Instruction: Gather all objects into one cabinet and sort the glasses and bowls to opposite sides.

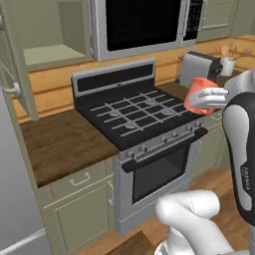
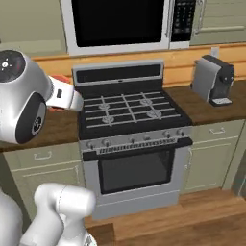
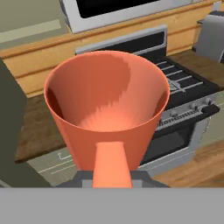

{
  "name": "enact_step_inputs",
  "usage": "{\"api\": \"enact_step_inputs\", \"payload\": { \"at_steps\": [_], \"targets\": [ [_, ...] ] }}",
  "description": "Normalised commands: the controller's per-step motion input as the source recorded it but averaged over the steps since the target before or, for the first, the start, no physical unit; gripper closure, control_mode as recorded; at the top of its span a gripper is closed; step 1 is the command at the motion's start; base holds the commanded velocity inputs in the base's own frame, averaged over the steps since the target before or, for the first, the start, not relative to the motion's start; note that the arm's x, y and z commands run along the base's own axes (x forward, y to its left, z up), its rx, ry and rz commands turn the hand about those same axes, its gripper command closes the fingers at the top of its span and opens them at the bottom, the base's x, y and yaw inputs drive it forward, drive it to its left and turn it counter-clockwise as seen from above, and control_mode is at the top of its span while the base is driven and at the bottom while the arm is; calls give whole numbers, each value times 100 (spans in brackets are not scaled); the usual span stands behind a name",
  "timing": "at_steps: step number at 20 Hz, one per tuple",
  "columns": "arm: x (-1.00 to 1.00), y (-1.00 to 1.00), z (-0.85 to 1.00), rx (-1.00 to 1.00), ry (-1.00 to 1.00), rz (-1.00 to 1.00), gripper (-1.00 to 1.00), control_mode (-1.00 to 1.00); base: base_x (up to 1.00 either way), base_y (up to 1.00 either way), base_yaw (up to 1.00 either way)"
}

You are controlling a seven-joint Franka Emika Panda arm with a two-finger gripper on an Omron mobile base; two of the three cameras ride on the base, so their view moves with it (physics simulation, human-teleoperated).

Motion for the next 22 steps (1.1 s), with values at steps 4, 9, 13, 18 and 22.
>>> {"api": "enact_step_inputs", "payload": {
  "at_steps": [4, 9, 13, 18, 22],
  "targets": [
    [0, 0, 0, 0, 0, 0, 100, 100, -23, -27, -81],
    [0, 0, 0, 0, 0, 0, 100, 100, -7, -11, -91],
    [0, 0, 0, 0, 0, 0, 100, 100, -3, -6, -93],
    [0, 0, 0, 0, 0, 0, 100, 100, -4, -20, -90],
    [0, 0, 0, 0, 0, 0, 100, 100, -3, -31, -87]
  ]
}}
